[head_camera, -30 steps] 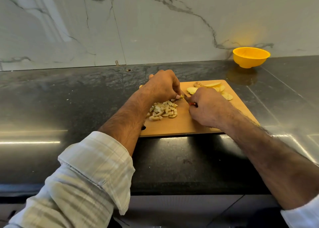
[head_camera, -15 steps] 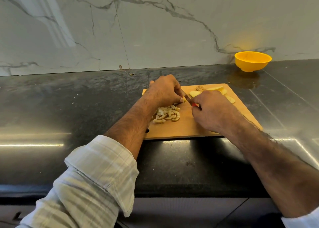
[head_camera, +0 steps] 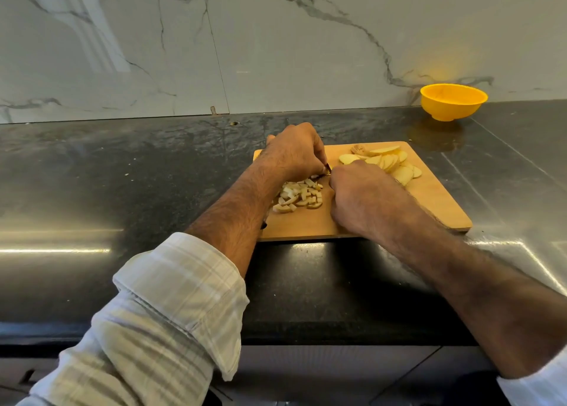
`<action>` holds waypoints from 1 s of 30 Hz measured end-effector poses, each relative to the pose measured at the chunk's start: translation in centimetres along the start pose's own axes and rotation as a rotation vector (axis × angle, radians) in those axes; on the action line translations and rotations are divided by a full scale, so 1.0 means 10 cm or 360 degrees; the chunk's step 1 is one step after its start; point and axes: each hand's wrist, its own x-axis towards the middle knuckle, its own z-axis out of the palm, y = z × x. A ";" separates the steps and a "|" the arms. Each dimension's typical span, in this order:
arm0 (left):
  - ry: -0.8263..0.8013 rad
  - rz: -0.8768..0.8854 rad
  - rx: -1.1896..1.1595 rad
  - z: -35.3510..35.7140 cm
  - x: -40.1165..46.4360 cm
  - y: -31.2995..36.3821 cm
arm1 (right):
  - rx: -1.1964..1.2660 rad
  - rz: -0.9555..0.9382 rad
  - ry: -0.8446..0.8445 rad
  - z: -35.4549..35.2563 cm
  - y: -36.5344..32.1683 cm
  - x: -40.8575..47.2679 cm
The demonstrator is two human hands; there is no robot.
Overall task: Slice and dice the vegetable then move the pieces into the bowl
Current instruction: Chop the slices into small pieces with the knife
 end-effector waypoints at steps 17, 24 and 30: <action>-0.0262 0.0234 -0.0091 -0.06 -0.03 -0.07 | 0.0646 0.0053 0.0348 -0.09 0.51 0.02; -0.0195 0.0264 0.0210 -0.02 0.02 0.02 | 0.0591 0.0094 0.0219 -0.11 0.50 0.02; -0.0034 0.0176 0.0271 0.02 0.03 0.00 | 0.0406 0.0101 0.0186 -0.02 0.50 0.08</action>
